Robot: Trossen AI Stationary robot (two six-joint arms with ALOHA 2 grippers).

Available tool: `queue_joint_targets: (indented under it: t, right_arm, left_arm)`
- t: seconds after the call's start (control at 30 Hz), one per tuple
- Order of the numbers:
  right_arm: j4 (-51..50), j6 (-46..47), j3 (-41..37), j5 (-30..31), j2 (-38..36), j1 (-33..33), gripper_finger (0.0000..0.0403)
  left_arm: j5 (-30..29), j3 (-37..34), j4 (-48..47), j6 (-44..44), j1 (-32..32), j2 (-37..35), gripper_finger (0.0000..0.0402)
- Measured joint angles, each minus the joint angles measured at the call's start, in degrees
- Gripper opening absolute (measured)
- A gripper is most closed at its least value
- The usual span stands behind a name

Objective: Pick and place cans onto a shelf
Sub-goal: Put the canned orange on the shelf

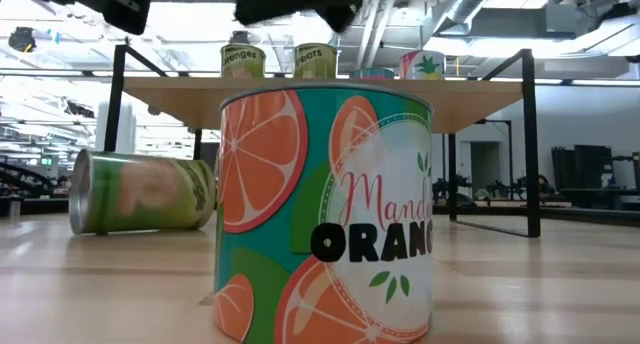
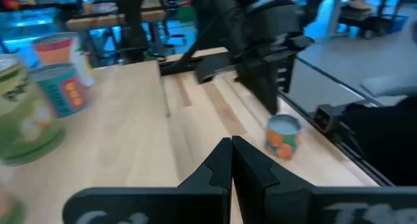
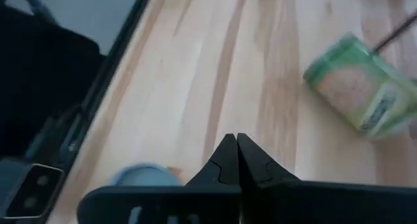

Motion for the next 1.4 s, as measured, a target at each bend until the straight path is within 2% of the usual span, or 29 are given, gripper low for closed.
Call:
queue_joint_targets:
  t: [0.17, 0.4, 0.6, 0.8, 0.87, 0.97, 1.23, 1.4]
  right_arm:
    - [7.8, 1.1, -6.6, 3.6, -3.8, 0.5, 0.0003]
    - [5.5, 0.1, -7.7, 10.6, -5.4, 3.2, 0.0004]
    - [4.7, 0.0, -7.7, 12.4, -5.5, 4.2, 0.0007]
    - [4.3, 0.0, -7.7, 12.4, -5.5, 4.0, 0.0007]
    - [4.3, 0.0, -7.7, 12.4, -5.5, 3.9, 0.0008]
    - [4.3, 0.0, -7.7, 12.4, -5.5, 3.9, 0.0008]
    - [4.5, 0.5, -7.7, 12.4, -5.5, 3.9, 0.0009]
    - [4.5, 0.6, -7.7, 12.4, -5.5, 3.9, 0.0008]
  left_arm:
    - [-5.2, 0.5, 1.1, -1.6, -5.8, 2.8, 0.0000]
    - [-15.5, 3.1, 1.0, -4.5, -17.3, 10.3, 0.0001]
    - [-25.9, 7.4, -2.3, -7.0, -29.8, 21.4, 0.0010]
    - [-40.4, 12.1, -11.4, -17.6, -39.1, 33.8, 0.0024]
    - [-43.6, 13.2, -13.7, -20.7, -40.4, 37.6, 0.0035]
    - [-44.4, 14.0, -15.4, -23.1, -40.6, 43.0, 0.0058]
    - [-48.0, 16.5, -15.4, -23.1, -38.8, 55.5, 0.0126]
    - [-50.3, 17.6, -15.4, -22.4, -37.8, 60.4, 0.0147]
